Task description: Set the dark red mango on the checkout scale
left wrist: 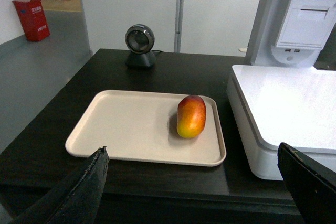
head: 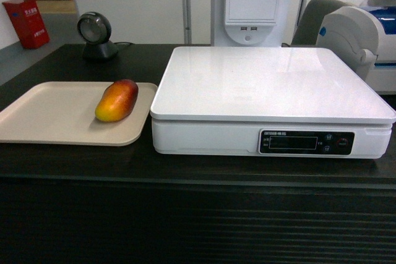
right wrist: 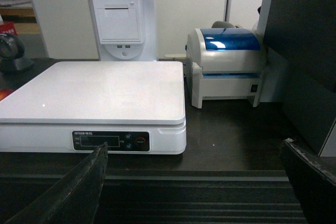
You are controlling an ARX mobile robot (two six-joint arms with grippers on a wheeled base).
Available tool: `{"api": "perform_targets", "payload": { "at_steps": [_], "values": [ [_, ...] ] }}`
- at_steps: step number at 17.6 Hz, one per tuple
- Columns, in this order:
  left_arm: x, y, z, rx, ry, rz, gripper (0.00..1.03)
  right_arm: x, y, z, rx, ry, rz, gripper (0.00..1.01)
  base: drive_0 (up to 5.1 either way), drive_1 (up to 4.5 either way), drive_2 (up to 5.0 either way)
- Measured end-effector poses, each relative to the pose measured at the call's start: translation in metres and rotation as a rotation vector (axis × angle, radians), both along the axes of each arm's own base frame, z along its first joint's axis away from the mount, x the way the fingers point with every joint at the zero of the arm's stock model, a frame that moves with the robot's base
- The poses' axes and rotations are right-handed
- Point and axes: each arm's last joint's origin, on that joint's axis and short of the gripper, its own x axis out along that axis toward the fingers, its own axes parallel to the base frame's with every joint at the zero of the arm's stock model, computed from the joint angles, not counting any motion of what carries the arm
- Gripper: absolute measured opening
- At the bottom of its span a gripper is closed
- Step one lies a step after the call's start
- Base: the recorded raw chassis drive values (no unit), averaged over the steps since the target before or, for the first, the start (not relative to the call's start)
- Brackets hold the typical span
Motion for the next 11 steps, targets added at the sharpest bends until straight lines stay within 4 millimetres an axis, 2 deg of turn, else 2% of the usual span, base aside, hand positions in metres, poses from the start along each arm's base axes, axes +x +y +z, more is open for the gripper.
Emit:
{"api": "perform_targets", "payload": {
  "at_steps": [7,8,9,11],
  "values": [
    [0.042,0.014,0.010,0.036,0.005,-0.032,0.98,0.000,0.000,0.000,0.000,0.000,0.000,0.98,0.0,0.00,0.0],
    [0.061,0.020,0.012,0.047,0.015,-0.057,0.98,0.000,0.000,0.000,0.000,0.000,0.000,0.98,0.0,0.00,0.0],
    [0.089,0.028,0.011,0.039,0.057,-0.097,0.98,0.000,0.000,0.000,0.000,0.000,0.000,0.98,0.0,0.00,0.0],
    [0.125,0.035,0.005,0.043,0.128,-0.132,0.98,0.000,0.000,0.000,0.000,0.000,0.000,0.98,0.0,0.00,0.0]
  ]
}}
